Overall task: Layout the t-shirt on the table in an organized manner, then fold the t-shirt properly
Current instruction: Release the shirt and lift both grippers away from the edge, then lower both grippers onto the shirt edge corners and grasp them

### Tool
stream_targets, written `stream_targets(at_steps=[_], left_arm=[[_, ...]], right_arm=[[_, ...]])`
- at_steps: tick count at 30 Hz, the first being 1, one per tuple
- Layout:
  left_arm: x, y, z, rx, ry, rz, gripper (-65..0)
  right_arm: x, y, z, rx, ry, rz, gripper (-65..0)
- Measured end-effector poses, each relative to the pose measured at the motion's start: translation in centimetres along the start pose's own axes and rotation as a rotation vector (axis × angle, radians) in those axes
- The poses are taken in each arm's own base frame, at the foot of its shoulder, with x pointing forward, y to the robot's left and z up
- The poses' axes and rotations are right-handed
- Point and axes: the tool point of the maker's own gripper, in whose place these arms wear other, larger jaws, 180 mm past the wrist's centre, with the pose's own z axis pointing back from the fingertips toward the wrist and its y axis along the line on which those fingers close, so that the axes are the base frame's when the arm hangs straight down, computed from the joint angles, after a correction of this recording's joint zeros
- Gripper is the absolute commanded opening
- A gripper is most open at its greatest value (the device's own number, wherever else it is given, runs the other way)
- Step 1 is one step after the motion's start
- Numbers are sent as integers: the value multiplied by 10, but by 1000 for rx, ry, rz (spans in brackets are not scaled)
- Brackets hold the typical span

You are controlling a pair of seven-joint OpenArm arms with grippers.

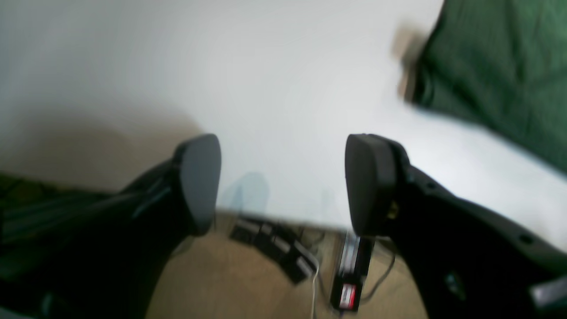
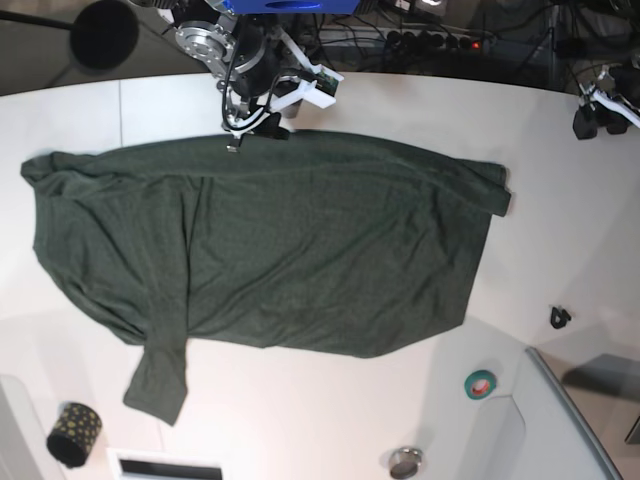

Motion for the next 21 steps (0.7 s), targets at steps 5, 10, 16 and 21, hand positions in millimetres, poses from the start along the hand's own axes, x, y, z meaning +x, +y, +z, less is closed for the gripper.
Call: stream_targets(at_steps=[5,10,16,21], left_arm=[[-13,-3,0,1,19,11,-232],[-37,11,-3,86,139,-72,-232],[-56,-22,-21,32,125,11,-232],[-76,-53,-37,-14,121,118,-232]], right_arm=[[0,11,-5,61,-4,15,-315],[-20,-11,-27,-46,88,54,-317],[-21,-30,-12,-56,58,-393,-317],[-35,-62,6,-86,-18,-662,-317]])
